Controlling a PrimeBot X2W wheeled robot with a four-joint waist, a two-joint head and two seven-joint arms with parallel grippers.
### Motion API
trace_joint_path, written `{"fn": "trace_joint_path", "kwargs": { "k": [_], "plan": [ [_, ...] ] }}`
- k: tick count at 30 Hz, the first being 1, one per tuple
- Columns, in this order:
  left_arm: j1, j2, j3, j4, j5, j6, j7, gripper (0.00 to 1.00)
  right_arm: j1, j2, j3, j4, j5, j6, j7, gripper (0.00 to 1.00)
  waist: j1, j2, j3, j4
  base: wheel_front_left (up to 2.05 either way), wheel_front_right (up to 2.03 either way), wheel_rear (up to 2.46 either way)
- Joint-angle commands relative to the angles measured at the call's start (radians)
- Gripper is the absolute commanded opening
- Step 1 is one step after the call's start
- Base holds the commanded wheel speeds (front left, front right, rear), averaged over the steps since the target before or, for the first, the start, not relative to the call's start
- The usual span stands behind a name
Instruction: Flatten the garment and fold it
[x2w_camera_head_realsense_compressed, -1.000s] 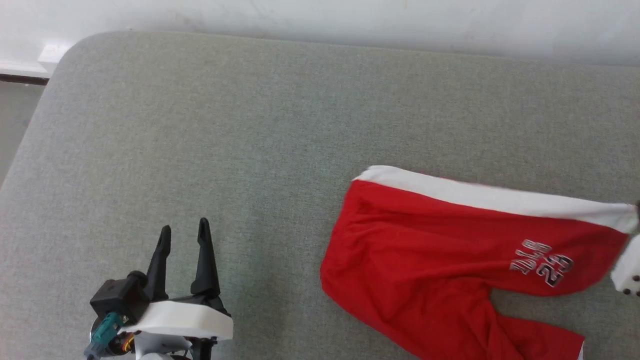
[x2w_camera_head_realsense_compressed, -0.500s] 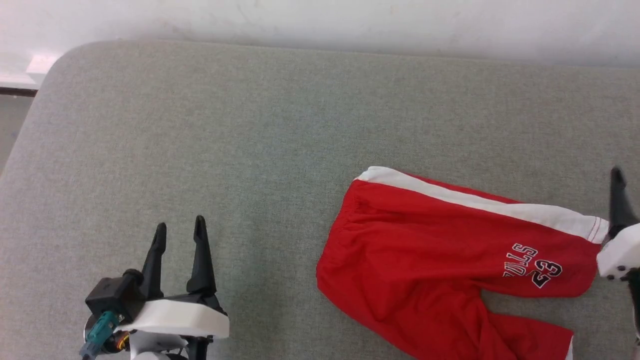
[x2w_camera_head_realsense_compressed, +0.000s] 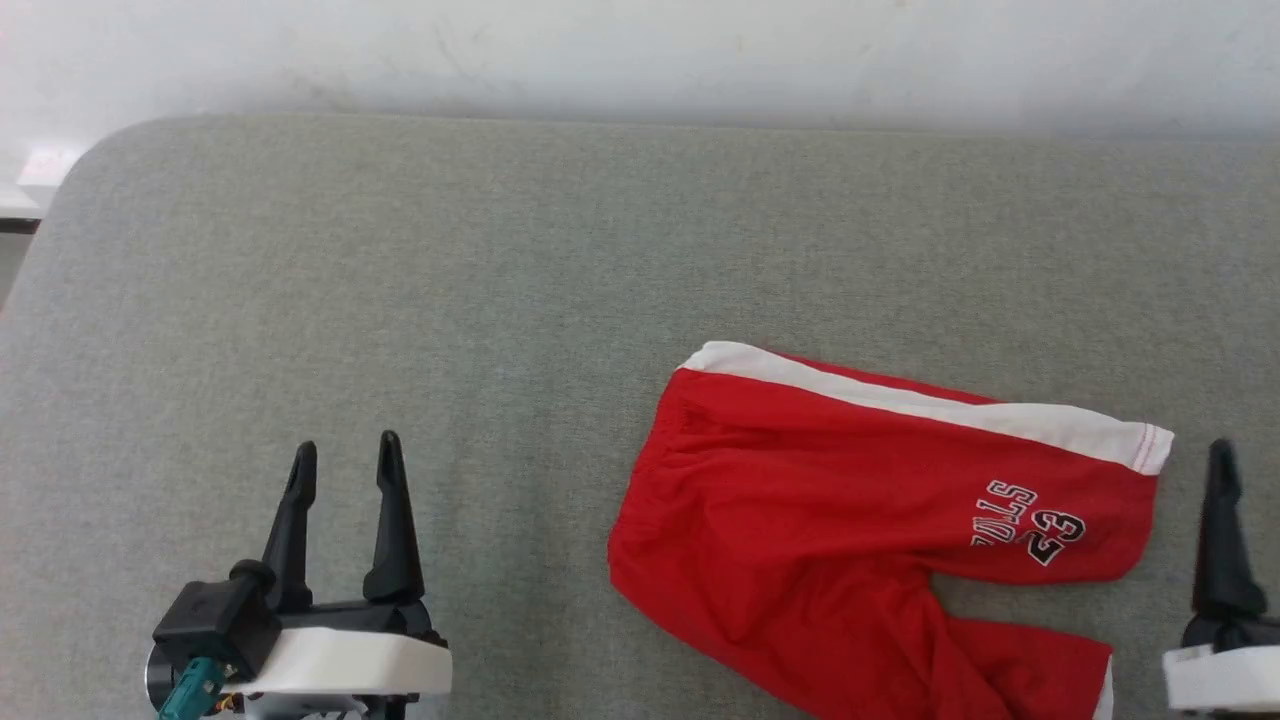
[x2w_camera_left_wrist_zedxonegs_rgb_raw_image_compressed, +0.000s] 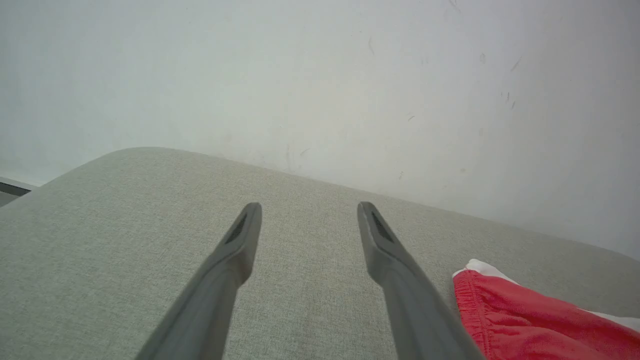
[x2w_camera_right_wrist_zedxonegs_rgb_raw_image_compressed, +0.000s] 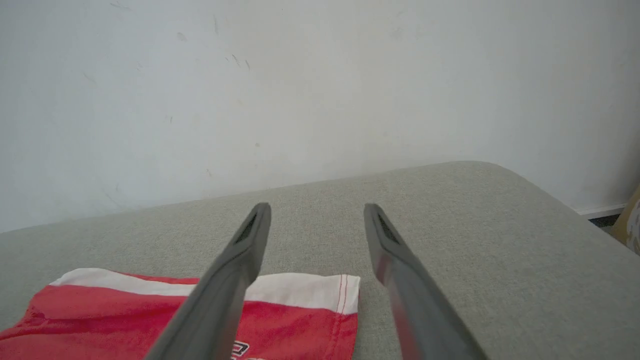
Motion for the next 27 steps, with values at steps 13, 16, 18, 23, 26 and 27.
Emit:
{"fn": "trace_joint_path", "kwargs": {
  "k": [13, 16, 18, 23, 26, 27],
  "plan": [
    [-0.297, 0.082, -0.146, 0.011, 0.085, -0.153, 0.202, 1.0, -0.022, 0.003, 0.028, 0.02, 0.004, -0.001, -0.054, 1.0, 0.0001, 0.0, 0.066, -0.056, 0.0, 0.0, 0.0],
    [-0.422, 0.068, -0.207, 0.065, 0.091, -0.195, 0.285, 1.0, -0.035, 0.003, 0.032, 0.025, 0.005, -0.001, -0.053, 1.0, 0.0001, 0.0, 0.089, -0.064, 0.0, 0.0, 0.0],
    [-0.49, 0.049, -0.238, 0.117, 0.081, -0.211, 0.341, 1.0, -0.043, 0.003, 0.037, 0.028, 0.007, -0.001, -0.052, 1.0, 0.0001, 0.0, 0.102, -0.069, 0.0, 0.0, 0.0],
    [-0.594, 0.014, -0.302, 0.251, 0.046, -0.231, 0.514, 1.0, -0.056, 0.003, 0.044, 0.032, 0.01, -0.001, -0.05, 1.0, 0.0001, 0.0, 0.133, -0.085, 0.0, 0.0, 0.0],
    [-0.623, 0.0, -0.318, 0.3, 0.013, -0.236, 0.603, 1.0, -0.063, 0.003, 0.041, 0.029, 0.01, -0.001, -0.048, 1.0, 0.0001, 0.0, 0.152, -0.095, 0.0, 0.0, 0.0],
    [-0.63, -0.001, -0.32, 0.311, 0.008, -0.236, 0.627, 1.0, -0.066, 0.003, 0.039, 0.03, 0.011, -0.001, -0.047, 1.0, 0.0001, 0.0, 0.157, -0.097, 0.0, 0.0, 0.0]
  ]
}}
